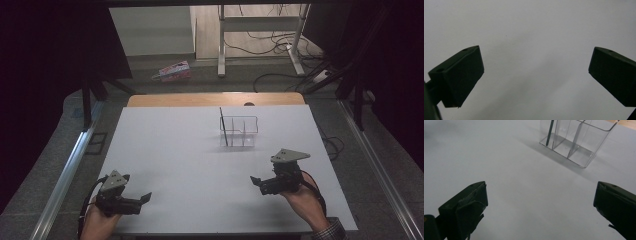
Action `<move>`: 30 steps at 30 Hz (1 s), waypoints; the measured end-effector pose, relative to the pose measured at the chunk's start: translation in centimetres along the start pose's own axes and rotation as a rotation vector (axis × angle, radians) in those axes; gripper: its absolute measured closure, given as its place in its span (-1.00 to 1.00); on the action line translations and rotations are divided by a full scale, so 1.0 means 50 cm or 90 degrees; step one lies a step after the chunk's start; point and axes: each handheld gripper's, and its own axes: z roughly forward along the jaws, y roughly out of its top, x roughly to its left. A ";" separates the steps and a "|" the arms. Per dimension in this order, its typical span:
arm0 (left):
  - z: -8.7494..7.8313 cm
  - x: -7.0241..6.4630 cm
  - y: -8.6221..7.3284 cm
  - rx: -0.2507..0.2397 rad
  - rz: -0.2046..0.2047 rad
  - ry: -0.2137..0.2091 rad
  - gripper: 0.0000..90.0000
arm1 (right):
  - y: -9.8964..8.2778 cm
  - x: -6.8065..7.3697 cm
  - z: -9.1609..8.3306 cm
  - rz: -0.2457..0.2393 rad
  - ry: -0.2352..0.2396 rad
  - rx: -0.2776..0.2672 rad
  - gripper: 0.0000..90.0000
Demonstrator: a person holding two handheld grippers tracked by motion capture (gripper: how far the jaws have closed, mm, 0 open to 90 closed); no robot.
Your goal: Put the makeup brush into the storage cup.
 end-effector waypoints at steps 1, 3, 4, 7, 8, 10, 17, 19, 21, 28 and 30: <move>0.000 0.000 0.000 -0.001 -0.001 0.000 -0.99 | -0.001 0.000 -0.002 0.001 -0.001 0.001 -1.00; 0.000 0.000 0.000 -0.001 -0.001 0.000 -0.99 | -0.004 -0.001 -0.006 0.001 -0.003 0.000 -1.00; 0.000 0.000 0.000 0.000 -0.001 0.000 -0.99 | -0.005 -0.001 -0.007 0.002 -0.004 -0.001 -1.00; 0.000 0.000 0.000 0.000 -0.001 0.001 -0.99 | -0.009 0.000 -0.014 0.000 -0.009 -0.003 -1.00; 0.000 0.000 0.000 0.000 -0.001 0.001 -0.99 | -0.010 0.000 -0.016 -0.002 -0.009 -0.003 -1.00; 0.000 -0.001 0.000 0.000 -0.001 0.000 -0.99 | -0.013 0.001 -0.019 -0.004 -0.013 -0.003 -1.00; 0.000 -0.001 0.000 0.002 0.000 0.001 -0.99 | -0.028 0.001 -0.026 -0.007 -0.022 0.005 -1.00; 0.000 -0.001 0.000 0.001 0.000 0.001 -0.99 | -0.031 0.000 -0.028 -0.006 -0.022 0.006 -1.00; 0.000 -0.001 0.000 0.002 0.000 0.001 -0.99 | -0.035 0.000 -0.031 -0.005 -0.024 0.008 -1.00; 0.000 -0.001 0.000 0.003 0.000 0.001 -0.99 | -0.046 -0.002 -0.039 -0.002 -0.031 0.010 -1.00; 0.000 -0.001 0.000 0.003 0.000 0.001 -0.99 | -0.049 -0.002 -0.042 -0.001 -0.033 0.010 -1.00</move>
